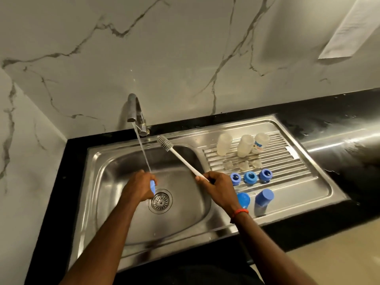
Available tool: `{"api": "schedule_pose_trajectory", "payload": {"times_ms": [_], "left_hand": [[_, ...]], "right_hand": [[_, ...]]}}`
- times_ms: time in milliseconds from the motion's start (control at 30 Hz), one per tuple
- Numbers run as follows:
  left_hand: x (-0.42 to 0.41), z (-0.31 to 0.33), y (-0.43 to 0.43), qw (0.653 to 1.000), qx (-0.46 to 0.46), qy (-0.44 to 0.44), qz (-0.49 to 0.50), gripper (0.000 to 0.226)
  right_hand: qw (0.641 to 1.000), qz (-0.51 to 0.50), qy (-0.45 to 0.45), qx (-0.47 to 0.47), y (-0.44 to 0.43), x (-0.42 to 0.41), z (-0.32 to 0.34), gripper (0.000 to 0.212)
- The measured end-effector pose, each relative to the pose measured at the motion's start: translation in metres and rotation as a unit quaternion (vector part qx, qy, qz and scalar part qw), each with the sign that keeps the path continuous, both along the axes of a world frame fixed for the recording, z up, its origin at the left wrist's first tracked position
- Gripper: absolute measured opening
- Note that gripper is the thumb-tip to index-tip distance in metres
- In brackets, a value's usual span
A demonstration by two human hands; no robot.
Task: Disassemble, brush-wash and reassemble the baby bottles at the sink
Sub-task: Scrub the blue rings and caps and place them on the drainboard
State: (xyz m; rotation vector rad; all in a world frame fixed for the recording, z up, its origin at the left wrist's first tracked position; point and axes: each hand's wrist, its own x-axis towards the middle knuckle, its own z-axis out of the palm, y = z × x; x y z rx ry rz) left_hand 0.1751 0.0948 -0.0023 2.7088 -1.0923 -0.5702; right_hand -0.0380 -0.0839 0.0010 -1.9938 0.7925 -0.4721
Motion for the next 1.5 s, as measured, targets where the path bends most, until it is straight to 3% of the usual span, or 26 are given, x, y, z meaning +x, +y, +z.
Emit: {"api": "schedule_pose_trajectory", "payload": {"times_ms": [300,400,567,700,1000,1233,1500], "left_hand": [[-0.015,0.041,-0.041,0.973,-0.215,0.079,-0.007,0.065],[-0.03,0.054,-0.061,0.954,-0.288,0.081,-0.022,0.063],[-0.066,0.07,-0.103,0.93,-0.347,0.105,-0.054,0.056],[-0.101,0.079,-0.14,0.918,-0.368,0.116,-0.093,0.061],[-0.183,0.08,-0.208,0.909,-0.345,0.124,-0.198,0.061],[-0.228,0.063,-0.252,0.921,-0.264,0.118,-0.261,0.062],[-0.265,0.04,-0.283,0.944,-0.137,0.04,-0.299,0.055]], "right_hand": [[1.0,-0.002,-0.008,0.001,-0.016,-0.01,0.021,0.028],[1.0,-0.015,-0.027,-0.005,-0.028,-0.019,0.031,0.027],[0.996,-0.057,-0.062,-0.015,-0.049,-0.046,0.041,0.043],[0.993,-0.09,-0.071,-0.012,-0.073,-0.079,0.05,0.041],[0.98,-0.181,-0.084,-0.005,-0.123,-0.156,0.053,0.027],[0.971,-0.225,-0.082,-0.01,-0.136,-0.203,0.046,0.025],[0.966,-0.245,-0.078,-0.011,-0.15,-0.239,0.035,0.029]]}}
